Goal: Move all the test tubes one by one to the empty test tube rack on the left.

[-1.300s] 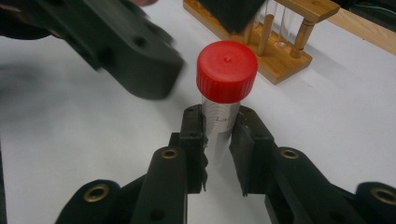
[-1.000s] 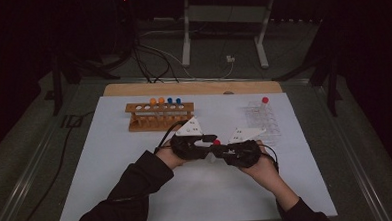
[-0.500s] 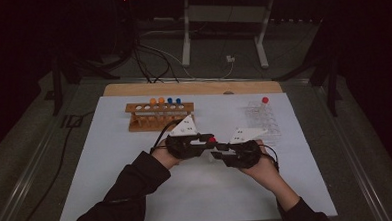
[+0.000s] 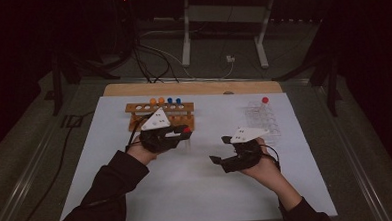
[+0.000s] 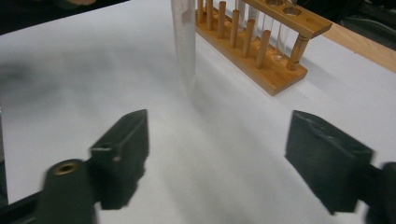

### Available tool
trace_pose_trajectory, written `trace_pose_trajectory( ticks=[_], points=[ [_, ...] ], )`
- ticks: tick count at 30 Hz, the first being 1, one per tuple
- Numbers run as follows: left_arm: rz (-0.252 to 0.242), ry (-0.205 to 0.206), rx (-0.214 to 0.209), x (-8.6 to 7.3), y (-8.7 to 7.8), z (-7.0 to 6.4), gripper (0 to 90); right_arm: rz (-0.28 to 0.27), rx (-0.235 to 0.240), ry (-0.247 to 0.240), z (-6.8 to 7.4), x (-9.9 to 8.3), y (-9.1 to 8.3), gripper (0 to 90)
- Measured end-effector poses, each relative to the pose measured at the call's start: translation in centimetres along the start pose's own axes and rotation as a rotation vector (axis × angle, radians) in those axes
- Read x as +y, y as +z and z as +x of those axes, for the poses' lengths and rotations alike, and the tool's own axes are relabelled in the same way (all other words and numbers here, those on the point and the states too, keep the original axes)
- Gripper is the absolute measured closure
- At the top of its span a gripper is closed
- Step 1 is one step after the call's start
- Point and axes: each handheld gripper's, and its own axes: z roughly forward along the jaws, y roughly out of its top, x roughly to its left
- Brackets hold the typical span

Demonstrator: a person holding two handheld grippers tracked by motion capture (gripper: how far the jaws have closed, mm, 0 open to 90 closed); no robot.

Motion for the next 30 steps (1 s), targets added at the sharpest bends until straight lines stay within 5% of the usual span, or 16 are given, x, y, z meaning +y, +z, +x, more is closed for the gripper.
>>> trace_pose_trajectory(
  ticks=[9, 20, 30],
  points=[
    [-0.003, -0.018, 0.126, -0.2, -2.8, 2.4, 71.8, -0.006, -0.003, 0.049, -0.1, 0.2, 0.0, 0.0],
    [-0.009, -0.061, 0.278, 0.8, -5.5, 6.1, 71.8, -0.021, 0.001, 0.038, -0.4, 0.1, -0.4, 0.0],
    [-0.013, -0.077, 0.421, 2.3, -5.6, 9.0, 71.8, -0.022, -0.003, 0.027, -0.5, 0.1, -0.5, 0.0]
  ],
)
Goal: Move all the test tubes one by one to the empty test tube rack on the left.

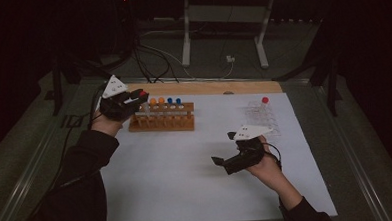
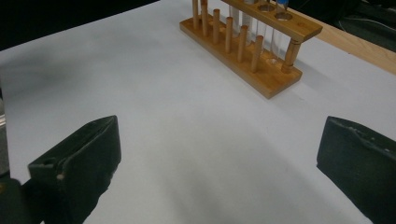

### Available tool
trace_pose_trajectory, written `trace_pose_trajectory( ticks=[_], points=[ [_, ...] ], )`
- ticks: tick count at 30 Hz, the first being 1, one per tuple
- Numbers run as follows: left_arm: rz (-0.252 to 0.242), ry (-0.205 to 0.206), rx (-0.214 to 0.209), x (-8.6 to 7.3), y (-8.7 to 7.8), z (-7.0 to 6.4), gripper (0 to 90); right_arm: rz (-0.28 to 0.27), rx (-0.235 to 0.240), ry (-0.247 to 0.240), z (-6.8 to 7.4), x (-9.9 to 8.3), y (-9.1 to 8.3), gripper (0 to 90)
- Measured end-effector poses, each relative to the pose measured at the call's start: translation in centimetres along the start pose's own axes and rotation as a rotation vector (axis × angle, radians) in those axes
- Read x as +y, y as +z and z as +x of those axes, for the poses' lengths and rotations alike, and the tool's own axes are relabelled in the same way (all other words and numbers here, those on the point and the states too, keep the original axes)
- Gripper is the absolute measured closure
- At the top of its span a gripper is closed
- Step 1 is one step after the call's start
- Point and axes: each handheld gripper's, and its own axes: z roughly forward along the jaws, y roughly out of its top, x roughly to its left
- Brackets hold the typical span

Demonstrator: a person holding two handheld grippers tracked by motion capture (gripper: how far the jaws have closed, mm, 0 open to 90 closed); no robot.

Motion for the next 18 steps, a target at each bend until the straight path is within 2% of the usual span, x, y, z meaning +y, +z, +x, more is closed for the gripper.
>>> trace_pose_trajectory(
  ticks=[4, 7, 9, 13, 15, 17, 18],
  points=[
    [-0.002, -0.033, 0.049, 0.0, 1.0, 0.7, 71.8, -0.005, 0.0, 0.002, -0.1, 0.0, -0.1, 0.0],
    [-0.007, -0.035, 0.085, -0.1, 2.0, 1.0, 71.8, -0.013, -0.004, 0.005, -0.2, -0.1, -0.3, 0.0],
    [-0.011, -0.064, 0.09, -0.4, 2.6, 1.4, 71.8, -0.016, -0.004, 0.001, -0.2, -0.1, -0.3, 0.0],
    [-0.009, -0.074, 0.139, -1.2, 3.8, 1.5, 71.8, -0.016, -0.003, 0.004, -0.4, -0.1, -0.4, 0.0],
    [-0.012, -0.1, 0.143, -1.8, 4.3, 1.8, 71.8, -0.016, -0.004, 0.001, -0.4, -0.2, -0.4, 0.0],
    [-0.004, -0.106, 0.16, -2.5, 4.7, 1.9, 71.8, -0.016, -0.003, 0.004, -0.4, -0.2, -0.4, 0.0],
    [0.001, -0.121, 0.152, -2.8, 4.9, 2.0, 71.7, -0.017, -0.004, 0.002, -0.4, -0.3, -0.4, 0.0]
  ],
)
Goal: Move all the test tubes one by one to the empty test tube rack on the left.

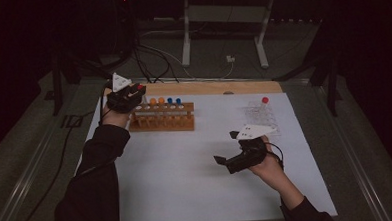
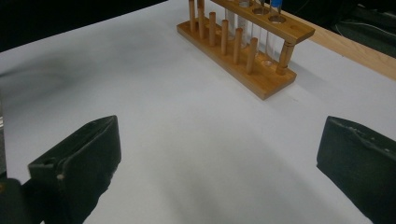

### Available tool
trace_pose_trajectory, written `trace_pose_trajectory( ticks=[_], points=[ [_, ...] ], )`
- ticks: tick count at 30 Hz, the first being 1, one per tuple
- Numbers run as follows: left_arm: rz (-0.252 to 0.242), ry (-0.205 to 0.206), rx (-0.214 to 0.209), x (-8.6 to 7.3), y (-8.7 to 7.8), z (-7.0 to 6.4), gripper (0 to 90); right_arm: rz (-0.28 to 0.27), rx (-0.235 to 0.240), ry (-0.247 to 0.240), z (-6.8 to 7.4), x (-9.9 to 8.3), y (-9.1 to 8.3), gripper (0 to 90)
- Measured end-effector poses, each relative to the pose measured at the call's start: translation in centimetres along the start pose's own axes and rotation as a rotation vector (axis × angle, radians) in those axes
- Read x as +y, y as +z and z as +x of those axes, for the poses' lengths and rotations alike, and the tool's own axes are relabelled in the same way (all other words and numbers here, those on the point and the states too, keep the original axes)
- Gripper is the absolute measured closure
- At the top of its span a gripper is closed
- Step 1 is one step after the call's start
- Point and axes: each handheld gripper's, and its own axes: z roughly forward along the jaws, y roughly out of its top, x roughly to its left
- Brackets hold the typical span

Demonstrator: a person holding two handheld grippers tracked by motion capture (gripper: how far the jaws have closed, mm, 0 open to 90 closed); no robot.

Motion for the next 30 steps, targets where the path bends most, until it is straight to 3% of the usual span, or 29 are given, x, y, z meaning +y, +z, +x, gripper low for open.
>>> trace_pose_trajectory(
  ticks=[13, 17, 25, 27, 30],
  points=[
    [0.083, -0.018, -0.006, -2.8, 2.1, -0.4, 71.7, 0.003, 0.003, -0.001, 0.0, 0.0, -0.1, 0.0],
    [0.1, -0.007, -0.001, -3.2, 2.4, -0.4, 71.6, 0.002, 0.004, 0.002, -0.1, 0.0, -0.2, 0.0],
    [0.118, -0.042, -0.021, -3.1, 2.2, -0.1, 71.2, -0.003, 0.004, -0.002, -0.2, 0.0, -0.4, 0.0],
    [0.124, -0.059, -0.024, -3.1, 2.1, 0.0, 70.0, -0.011, -0.001, -0.003, -0.2, 0.1, -0.5, 0.0],
    [0.132, -0.071, -0.025, -3.2, 1.6, 0.2, 59.8, -0.039, -0.006, 0.016, -0.5, 0.2, -0.8, 0.0]
  ],
)
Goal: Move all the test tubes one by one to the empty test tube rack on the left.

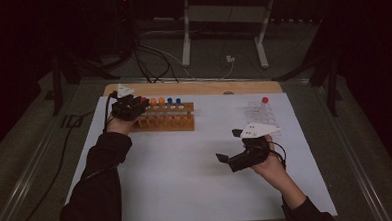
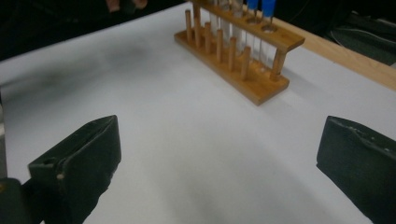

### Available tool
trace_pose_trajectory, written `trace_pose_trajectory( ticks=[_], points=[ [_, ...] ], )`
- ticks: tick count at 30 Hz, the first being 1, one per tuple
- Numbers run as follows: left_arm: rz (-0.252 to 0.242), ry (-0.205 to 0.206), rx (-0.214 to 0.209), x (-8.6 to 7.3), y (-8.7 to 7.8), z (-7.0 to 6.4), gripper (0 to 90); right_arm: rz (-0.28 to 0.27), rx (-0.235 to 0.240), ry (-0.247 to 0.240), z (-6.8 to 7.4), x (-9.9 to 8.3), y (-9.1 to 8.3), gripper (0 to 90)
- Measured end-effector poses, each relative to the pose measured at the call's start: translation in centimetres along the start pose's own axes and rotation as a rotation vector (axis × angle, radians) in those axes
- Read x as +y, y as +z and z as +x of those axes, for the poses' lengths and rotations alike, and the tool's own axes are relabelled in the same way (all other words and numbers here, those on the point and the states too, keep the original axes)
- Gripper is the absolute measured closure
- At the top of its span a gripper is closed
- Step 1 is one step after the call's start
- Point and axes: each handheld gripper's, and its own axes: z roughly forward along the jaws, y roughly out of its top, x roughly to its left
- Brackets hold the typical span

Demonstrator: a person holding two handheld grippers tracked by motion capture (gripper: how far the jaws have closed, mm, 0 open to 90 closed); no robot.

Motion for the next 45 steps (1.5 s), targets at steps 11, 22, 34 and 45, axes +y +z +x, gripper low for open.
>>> trace_pose_trajectory(
  ticks=[11, 22, 34, 45],
  points=[
    [-0.027, 0.005, -0.162, -1.4, -4.8, -0.1, 22.9, -0.078, -0.084, 0.002, -3.3, 0.3, -1.9, 0.0],
    [-0.008, 0.079, -0.337, -5.0, -7.9, -3.5, 1.4, -0.079, -0.261, 0.056, -8.8, -0.5, -3.9, 0.0],
    [-0.024, 0.128, -0.434, -7.0, -9.0, -6.1, 1.4, -0.04, -0.324, 0.129, -14.1, -2.3, -4.4, 0.0],
    [0.0, 0.159, -0.488, -7.8, -8.9, -7.4, 1.4, 0.031, -0.37, 0.208, -16.8, -3.4, -3.5, 0.2]
  ],
)
